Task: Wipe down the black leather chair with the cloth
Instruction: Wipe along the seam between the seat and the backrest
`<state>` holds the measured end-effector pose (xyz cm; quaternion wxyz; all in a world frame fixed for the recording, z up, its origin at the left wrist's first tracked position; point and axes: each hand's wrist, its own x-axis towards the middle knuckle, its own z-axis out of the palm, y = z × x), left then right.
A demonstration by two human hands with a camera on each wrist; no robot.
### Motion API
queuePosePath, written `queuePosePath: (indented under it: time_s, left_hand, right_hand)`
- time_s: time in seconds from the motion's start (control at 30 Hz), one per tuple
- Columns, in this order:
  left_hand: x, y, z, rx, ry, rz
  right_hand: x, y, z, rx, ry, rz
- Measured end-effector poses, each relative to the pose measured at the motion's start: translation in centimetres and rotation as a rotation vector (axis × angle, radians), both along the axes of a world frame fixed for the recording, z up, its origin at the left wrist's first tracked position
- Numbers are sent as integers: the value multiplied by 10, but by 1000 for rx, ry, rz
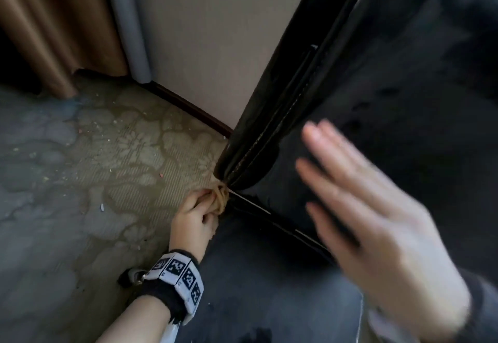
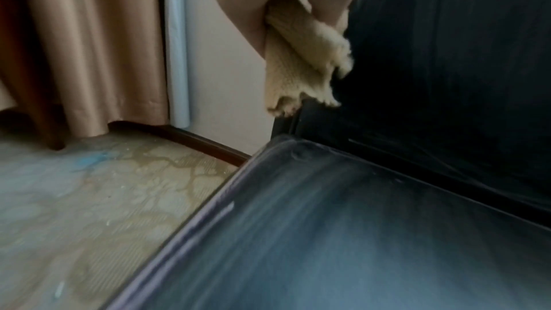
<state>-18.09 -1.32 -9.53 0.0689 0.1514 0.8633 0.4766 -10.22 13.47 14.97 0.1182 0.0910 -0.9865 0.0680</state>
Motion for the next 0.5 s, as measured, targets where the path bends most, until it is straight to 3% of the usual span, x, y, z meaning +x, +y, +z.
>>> queuePosePath:
  time_s: [0.1, 0.23, 0.4, 0.5]
  left_hand:
    - [20, -2, -13, 24, -129, 19]
    - [40, 11, -19, 21, -173, 27]
    - [57, 23, -35, 90, -240, -39]
    - [62, 16, -50, 148, -377, -86]
  right_hand:
    - [57, -17, -83, -101, -168, -1]
    - [86, -28, -180, -352, -403, -259]
    - [55, -44, -245, -702, -365, -477]
    - [36, -52, -267, -853, -326, -471]
